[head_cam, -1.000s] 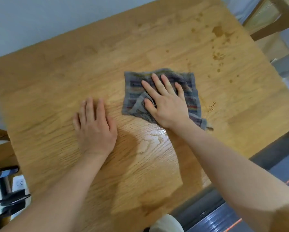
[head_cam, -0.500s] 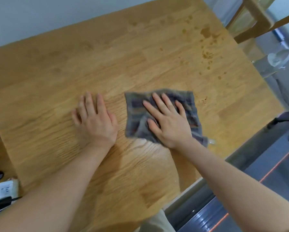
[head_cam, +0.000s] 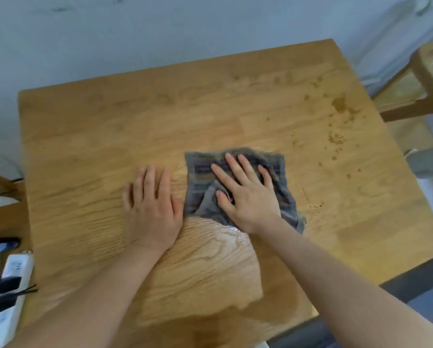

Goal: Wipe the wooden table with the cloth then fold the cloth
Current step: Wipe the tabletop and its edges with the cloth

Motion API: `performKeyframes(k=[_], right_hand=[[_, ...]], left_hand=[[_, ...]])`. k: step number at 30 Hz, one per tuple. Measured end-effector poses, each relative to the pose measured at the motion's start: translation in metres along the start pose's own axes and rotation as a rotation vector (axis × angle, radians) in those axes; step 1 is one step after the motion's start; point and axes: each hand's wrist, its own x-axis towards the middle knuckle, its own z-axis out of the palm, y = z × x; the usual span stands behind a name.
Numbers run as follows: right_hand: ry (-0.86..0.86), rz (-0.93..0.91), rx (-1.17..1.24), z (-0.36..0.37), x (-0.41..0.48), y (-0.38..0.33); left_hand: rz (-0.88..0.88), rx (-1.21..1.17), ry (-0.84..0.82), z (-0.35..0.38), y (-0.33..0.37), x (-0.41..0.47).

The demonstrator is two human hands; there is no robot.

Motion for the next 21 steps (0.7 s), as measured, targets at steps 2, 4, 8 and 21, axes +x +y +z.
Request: performKeyframes(k=[2, 4, 8, 21], right_hand=[[0.041, 0.038, 0.022, -0.013, 0.067, 0.01], [0.052, 0.075, 0.045, -0.027, 0.132, 0.016], [0.043, 0.049, 0.058, -0.025, 0.147, 0.008], [0.034, -0.092, -0.02, -0.023, 0.127, 0.002]], left_hand=[[0.002, 0.014, 0.013, 0.002, 0.001, -0.002], [-0.006, 0.033, 0.013, 0.001, 0.002, -0.002], [-0.018, 0.033, 0.02, 0.001, 0.003, -0.001], [-0.016, -0.011, 0.029, 0.004, 0.0, -0.002]])
